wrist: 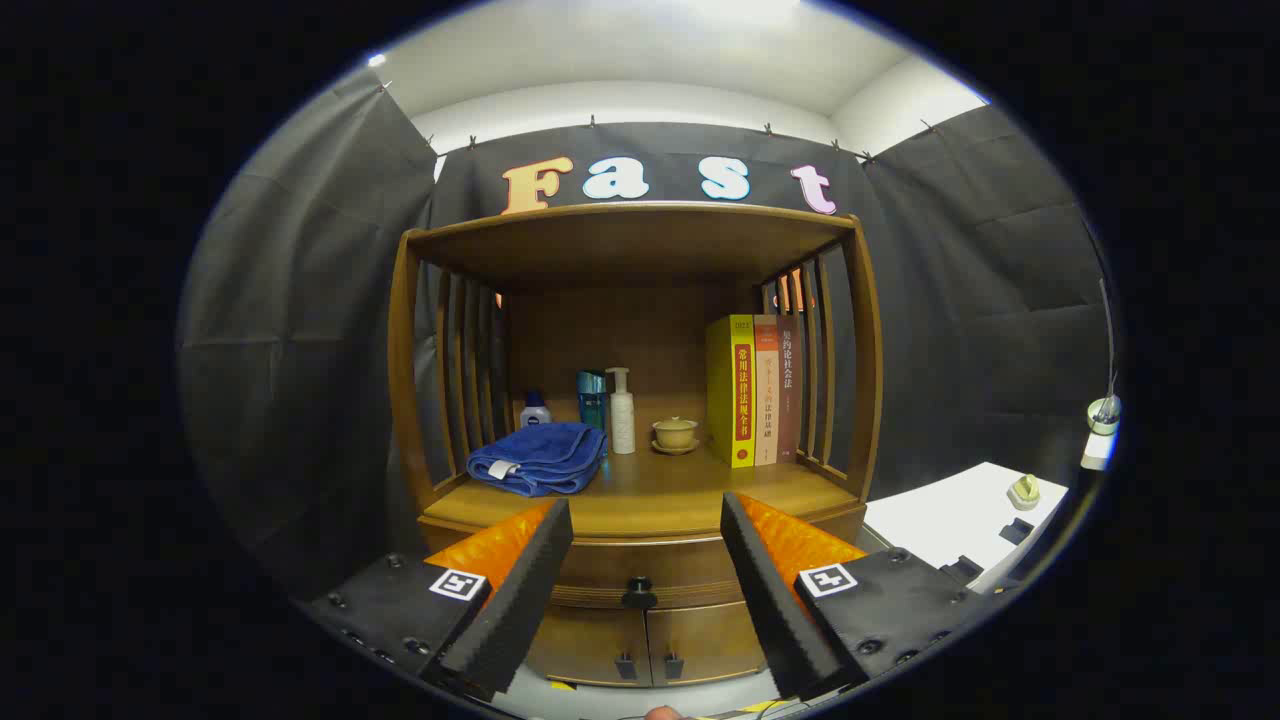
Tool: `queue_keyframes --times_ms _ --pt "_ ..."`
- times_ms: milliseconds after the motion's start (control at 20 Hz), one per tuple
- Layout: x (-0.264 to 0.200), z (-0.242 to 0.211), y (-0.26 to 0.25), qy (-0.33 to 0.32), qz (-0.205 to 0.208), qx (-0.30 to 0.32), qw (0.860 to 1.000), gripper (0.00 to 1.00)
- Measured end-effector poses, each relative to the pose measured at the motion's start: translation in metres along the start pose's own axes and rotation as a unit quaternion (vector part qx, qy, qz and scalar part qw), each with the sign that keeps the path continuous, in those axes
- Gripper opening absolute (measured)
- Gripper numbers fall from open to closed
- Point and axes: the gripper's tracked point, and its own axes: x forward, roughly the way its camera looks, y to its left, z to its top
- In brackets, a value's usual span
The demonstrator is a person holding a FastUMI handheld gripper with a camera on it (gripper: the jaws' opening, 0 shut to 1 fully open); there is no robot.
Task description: Pull open the drawer, take out the items inside it, and place them on the countertop above the cabinet.
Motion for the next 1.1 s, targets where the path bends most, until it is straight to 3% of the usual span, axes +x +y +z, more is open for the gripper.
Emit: queue_keyframes --times_ms 1100 --pt "0.011 -0.017 -0.002 0.021 -0.007 -0.016 1.000 0.98"
